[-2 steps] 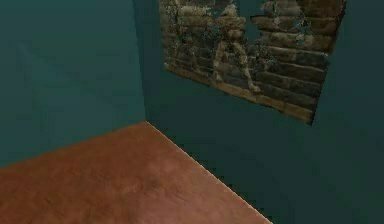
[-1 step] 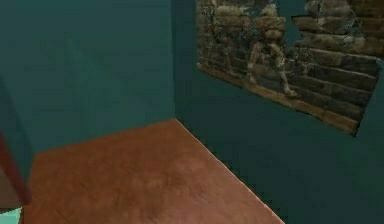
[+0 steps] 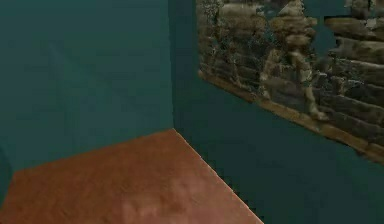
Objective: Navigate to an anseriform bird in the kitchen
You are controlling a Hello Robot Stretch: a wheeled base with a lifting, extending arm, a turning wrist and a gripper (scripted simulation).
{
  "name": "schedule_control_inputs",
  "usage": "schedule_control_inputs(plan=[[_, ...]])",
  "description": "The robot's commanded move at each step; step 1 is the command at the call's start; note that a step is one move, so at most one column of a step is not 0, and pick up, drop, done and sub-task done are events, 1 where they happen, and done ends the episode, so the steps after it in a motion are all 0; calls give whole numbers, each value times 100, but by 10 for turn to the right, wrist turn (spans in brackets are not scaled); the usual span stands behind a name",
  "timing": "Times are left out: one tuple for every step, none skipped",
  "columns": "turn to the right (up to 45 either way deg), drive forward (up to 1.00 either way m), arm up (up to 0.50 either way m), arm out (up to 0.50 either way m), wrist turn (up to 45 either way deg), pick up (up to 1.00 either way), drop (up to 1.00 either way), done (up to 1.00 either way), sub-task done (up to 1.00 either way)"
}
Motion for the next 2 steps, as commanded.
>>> schedule_control_inputs(plan=[[-450,0,0,0,0,0,0,0,0],[-450,0,0,0,0,0,0,0,0]])
